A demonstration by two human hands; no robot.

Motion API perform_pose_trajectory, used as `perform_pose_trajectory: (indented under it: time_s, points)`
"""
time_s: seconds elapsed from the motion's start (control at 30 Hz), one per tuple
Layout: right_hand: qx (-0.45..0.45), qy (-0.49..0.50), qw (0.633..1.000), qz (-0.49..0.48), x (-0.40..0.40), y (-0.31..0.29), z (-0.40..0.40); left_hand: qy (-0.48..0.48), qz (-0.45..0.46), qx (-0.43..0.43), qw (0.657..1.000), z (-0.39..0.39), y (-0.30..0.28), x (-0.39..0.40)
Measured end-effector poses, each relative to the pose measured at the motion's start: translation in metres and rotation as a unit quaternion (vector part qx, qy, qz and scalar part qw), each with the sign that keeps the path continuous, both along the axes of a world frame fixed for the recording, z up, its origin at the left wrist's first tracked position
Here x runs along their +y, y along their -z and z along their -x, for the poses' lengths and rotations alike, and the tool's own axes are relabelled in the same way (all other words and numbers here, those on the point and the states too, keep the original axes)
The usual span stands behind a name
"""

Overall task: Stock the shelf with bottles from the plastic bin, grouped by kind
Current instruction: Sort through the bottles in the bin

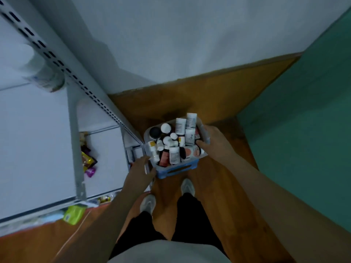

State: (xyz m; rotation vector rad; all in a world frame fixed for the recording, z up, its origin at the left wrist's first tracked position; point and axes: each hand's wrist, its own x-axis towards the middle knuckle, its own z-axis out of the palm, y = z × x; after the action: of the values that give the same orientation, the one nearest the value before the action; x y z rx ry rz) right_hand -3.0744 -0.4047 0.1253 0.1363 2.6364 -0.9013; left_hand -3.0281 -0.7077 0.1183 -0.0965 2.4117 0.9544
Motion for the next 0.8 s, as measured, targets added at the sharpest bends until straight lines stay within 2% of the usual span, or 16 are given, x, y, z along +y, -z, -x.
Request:
perform_pose_trajectory:
  time_s: [0.07, 0.17, 0.4, 0.5, 0.63, 0.8]
  points:
    - [-0.038, -0.064, 0.997, -0.012, 0.019, 0.05, 0.018, -0.042, 0.01, -0.01, 0.999, 0.008, 0.015, 0.009]
    - [-0.048, -0.114, 0.991, -0.044, 0.01, 0.054, 0.031, -0.086, 0.024, -0.021, 0.996, 0.029, 0.047, 0.015]
    - [-0.063, -0.253, 0.962, -0.082, -0.001, 0.142, 0.039, -0.12, 0.093, 0.0, 0.988, 0.083, 0.12, 0.025]
    - [-0.062, -0.281, 0.954, -0.086, -0.004, 0.171, 0.037, -0.124, 0.088, 0.041, 0.987, 0.107, 0.142, 0.033]
    - [-0.015, -0.312, 0.942, -0.123, -0.003, 0.2, 0.032, -0.119, 0.073, 0.075, 0.987, 0.134, 0.169, 0.041]
    - [0.013, -0.32, 0.937, -0.141, -0.004, 0.213, 0.032, -0.085, 0.086, 0.058, 0.991, 0.152, 0.196, 0.041]
